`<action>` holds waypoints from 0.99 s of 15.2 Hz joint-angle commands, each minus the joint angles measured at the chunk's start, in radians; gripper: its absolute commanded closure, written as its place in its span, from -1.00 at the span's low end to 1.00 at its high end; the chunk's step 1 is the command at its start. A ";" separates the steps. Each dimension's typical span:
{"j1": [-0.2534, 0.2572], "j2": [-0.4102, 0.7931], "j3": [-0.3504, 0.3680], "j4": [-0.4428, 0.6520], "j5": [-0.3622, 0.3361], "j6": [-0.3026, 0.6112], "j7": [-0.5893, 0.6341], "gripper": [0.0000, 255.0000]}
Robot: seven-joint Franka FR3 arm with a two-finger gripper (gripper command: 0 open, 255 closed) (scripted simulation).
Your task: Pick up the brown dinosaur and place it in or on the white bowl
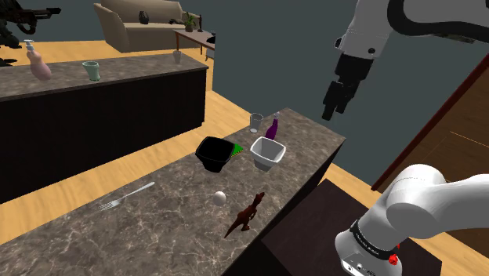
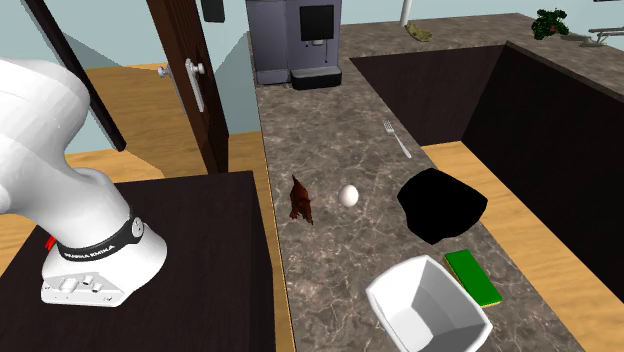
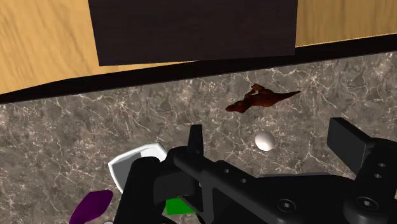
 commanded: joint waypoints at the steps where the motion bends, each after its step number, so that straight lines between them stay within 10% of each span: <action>1: 0.000 0.000 0.000 0.000 0.000 0.000 0.000 -1.00; 15: 0.135 0.158 0.046 -0.349 -0.026 0.535 -0.288 -1.00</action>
